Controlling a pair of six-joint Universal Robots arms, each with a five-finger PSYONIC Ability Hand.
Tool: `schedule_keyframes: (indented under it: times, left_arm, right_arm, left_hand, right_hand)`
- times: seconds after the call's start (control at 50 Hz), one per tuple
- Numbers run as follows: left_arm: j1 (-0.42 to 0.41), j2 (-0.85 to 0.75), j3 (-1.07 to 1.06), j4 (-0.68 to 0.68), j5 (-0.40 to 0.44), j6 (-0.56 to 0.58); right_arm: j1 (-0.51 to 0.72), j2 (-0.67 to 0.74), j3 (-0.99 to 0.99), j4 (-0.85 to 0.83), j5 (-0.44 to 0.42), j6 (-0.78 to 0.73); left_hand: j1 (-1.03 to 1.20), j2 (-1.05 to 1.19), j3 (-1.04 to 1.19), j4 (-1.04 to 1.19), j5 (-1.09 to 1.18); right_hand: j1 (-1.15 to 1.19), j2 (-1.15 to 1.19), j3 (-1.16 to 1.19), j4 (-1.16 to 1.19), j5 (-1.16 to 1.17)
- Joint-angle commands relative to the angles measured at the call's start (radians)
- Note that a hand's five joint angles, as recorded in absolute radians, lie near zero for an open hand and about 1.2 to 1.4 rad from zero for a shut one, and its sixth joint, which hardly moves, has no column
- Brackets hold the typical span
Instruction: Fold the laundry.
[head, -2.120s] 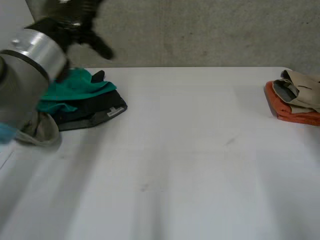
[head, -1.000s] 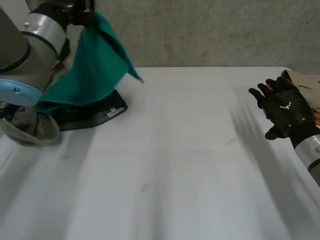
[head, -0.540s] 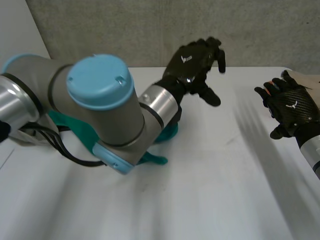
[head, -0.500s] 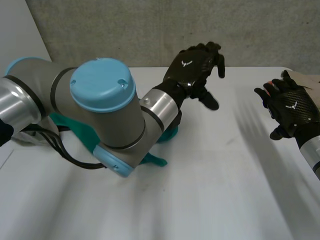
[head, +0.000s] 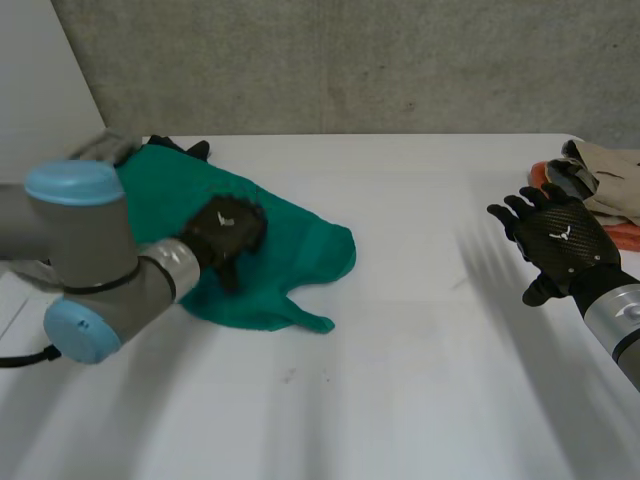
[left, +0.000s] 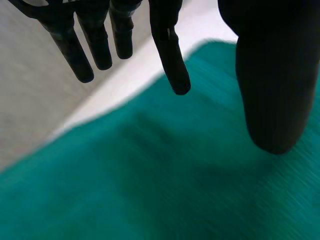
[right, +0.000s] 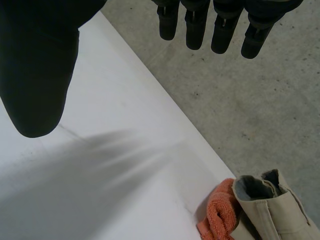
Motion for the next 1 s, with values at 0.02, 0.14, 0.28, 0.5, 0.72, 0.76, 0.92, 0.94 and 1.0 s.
schedule_keyframes:
  times: [0.02, 0.14, 0.28, 0.5, 0.72, 0.76, 0.92, 0.94, 1.0]
  left_arm:
    - [-0.022, -0.061, 0.001, -0.041, 0.031, 0.019]
    - [-0.089, -0.071, 0.033, -0.029, 0.020, 0.016]
    - [-0.221, 0.007, 0.134, 0.011, -0.122, -0.152]
    - [-0.483, 0.043, 0.380, 0.146, -0.234, -0.444]
    - [-0.597, -0.247, 0.610, 0.140, -0.280, -0.550]
    - [-0.605, -0.259, 0.613, 0.140, -0.285, -0.556]
    - [-0.582, -0.157, 0.546, 0.070, -0.305, -0.518]
    - [-0.564, -0.131, 0.523, 0.057, -0.308, -0.510]
    - [-0.496, -0.001, 0.391, 0.030, -0.306, -0.475]
  right_arm:
    - [-0.002, 0.000, 0.000, -0.001, 0.000, 0.000]
    - [-0.007, 0.000, 0.002, -0.001, 0.002, 0.000]
    - [-0.011, -0.002, 0.002, -0.001, 0.002, 0.000]
    - [-0.014, -0.017, 0.000, -0.004, 0.034, 0.001]
    - [-0.014, -0.028, -0.020, -0.010, 0.189, 0.014]
    - [-0.014, -0.028, -0.023, -0.007, 0.201, 0.017]
    - [-0.013, -0.028, -0.029, 0.002, 0.212, 0.029]
    - [-0.013, -0.031, -0.035, 0.007, 0.204, 0.038]
    - [-0.005, -0.057, -0.047, 0.061, 0.195, 0.040]
  left_hand:
    - [-0.451, 0.073, 0.073, 0.080, 0.086]
    - [0.607, 1.131, 1.131, 1.139, 1.144]
    - [0.609, 1.132, 1.132, 1.140, 1.146]
    - [0.609, 1.132, 1.132, 1.140, 1.146]
    - [0.481, 1.005, 1.005, 1.013, 1.018]
    - [-0.225, 0.298, 0.298, 0.306, 0.311]
    - [-0.547, -0.024, -0.024, -0.016, -0.011]
    - [-0.550, -0.027, -0.027, -0.019, -0.014]
    - [-0.562, -0.039, -0.039, -0.031, -0.026]
  right_hand:
    - [-0.056, -0.043, -0.039, -0.040, -0.052]
    - [-0.056, -0.043, -0.039, -0.040, -0.052]
    - [-0.056, -0.043, -0.039, -0.040, -0.052]
    - [-0.056, -0.043, -0.039, -0.040, -0.052]
    - [-0.056, -0.043, -0.039, -0.040, -0.052]
    - [-0.056, -0.043, -0.039, -0.040, -0.052]
    - [-0.056, -0.043, -0.039, -0.040, -0.052]
    - [-0.056, -0.043, -0.039, -0.040, -0.052]
    - [-0.056, -0.043, -0.039, -0.040, -0.052]
